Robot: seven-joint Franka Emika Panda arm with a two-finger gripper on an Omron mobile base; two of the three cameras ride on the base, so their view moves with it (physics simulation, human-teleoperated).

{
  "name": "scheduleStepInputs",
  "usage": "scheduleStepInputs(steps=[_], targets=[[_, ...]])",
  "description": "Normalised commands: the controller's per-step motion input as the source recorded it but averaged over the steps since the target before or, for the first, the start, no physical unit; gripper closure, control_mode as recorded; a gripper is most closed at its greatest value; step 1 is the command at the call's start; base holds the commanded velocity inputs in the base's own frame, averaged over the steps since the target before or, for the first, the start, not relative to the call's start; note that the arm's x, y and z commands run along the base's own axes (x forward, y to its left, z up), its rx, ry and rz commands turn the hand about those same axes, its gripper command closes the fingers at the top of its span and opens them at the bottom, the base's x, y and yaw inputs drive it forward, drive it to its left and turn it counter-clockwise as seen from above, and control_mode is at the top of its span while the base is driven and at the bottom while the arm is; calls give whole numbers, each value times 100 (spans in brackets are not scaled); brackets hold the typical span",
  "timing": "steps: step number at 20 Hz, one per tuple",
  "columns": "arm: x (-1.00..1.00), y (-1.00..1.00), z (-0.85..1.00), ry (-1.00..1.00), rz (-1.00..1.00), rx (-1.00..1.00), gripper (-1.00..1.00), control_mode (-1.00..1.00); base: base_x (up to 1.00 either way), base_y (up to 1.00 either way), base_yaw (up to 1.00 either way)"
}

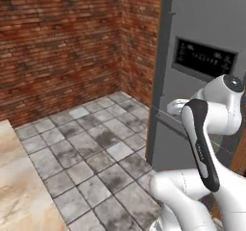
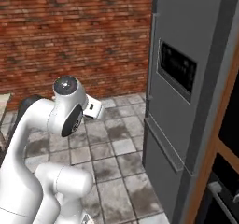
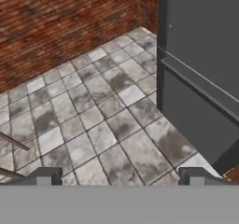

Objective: Pick up the metallic utensils from the counter and place them in the open drawer. Make sure not to pick up any wooden utensils.

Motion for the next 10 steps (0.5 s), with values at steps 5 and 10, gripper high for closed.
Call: scheduleStepInputs(steps=[5, 10], targets=[[0, 0, 0, 0, 0, 0, -100, 100, 97, -2, 73], [0, 0, 0, 0, 0, 0, -100, 100, 100, -12, 73]])
